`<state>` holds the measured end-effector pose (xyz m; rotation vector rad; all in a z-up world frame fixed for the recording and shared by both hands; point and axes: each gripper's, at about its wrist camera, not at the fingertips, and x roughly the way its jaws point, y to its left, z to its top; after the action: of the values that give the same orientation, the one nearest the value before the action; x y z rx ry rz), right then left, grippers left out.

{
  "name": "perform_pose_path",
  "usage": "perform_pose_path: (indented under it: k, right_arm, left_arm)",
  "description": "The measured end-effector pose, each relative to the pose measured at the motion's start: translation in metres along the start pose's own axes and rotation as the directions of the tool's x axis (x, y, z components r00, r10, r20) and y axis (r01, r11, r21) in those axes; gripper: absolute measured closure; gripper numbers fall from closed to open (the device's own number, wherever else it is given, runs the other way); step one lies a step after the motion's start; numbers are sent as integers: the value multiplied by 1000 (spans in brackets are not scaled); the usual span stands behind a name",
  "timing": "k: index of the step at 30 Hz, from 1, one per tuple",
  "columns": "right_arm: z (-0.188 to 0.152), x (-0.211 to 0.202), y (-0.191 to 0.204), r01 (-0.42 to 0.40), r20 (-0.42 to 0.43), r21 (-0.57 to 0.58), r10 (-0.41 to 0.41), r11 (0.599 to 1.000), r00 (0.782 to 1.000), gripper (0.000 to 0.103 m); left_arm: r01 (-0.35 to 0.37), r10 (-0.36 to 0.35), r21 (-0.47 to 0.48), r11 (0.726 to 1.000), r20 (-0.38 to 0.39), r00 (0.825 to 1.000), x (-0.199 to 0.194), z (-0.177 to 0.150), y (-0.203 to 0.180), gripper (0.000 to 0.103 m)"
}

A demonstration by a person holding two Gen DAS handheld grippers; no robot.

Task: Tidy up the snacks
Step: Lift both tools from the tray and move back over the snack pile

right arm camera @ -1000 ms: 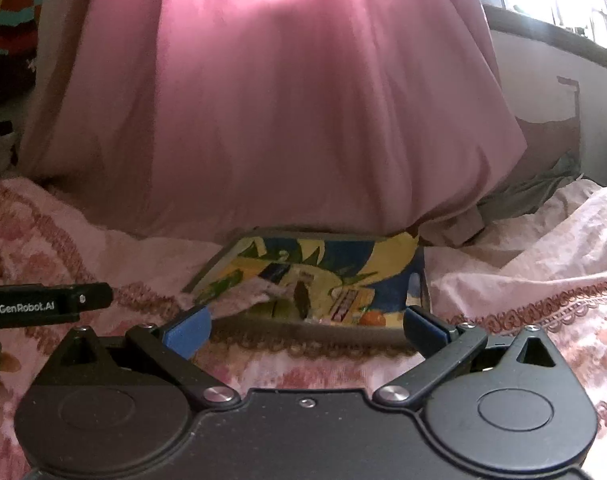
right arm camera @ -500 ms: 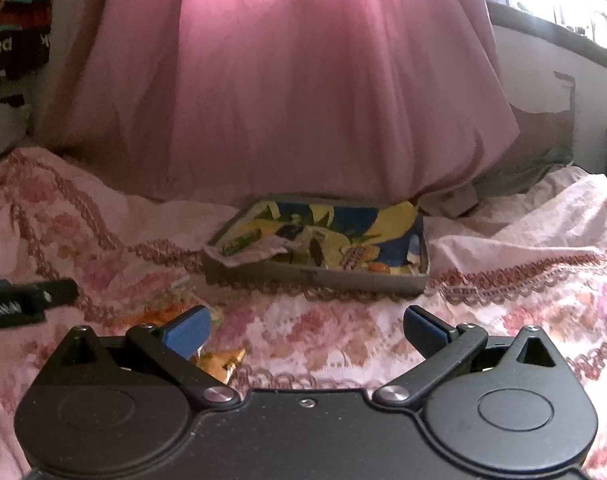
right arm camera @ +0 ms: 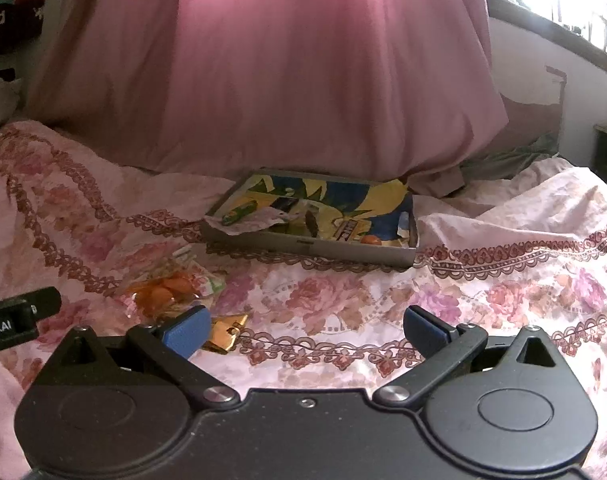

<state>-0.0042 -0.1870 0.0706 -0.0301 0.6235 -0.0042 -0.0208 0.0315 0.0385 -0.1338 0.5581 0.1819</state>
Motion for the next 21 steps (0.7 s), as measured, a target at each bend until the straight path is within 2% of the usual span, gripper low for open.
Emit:
perform_pose_path:
  k: [3, 7, 15, 21]
  right_arm:
    - [1, -4, 7, 15, -6, -24, -15, 1000, 1000, 1]
    - [-3, -11, 8, 36, 6, -44, -36, 998, 999, 1]
    - [-7, -9, 7, 34, -4, -37, -35, 999, 999, 1]
    - [-13, -2, 13, 29, -6, -88, -30, 996, 1000, 1]
  left_arm:
    - [22, -22, 12, 1000, 3, 1000, -5, -2, -1, 0]
    - [-6, 5, 63, 998, 21, 1000, -10, -5, -11, 0]
    - [-9, 8, 54, 998, 18, 1000, -10, -6, -9, 0]
    - [-25, 24, 56, 998, 11, 1000, -7, -6, -9, 0]
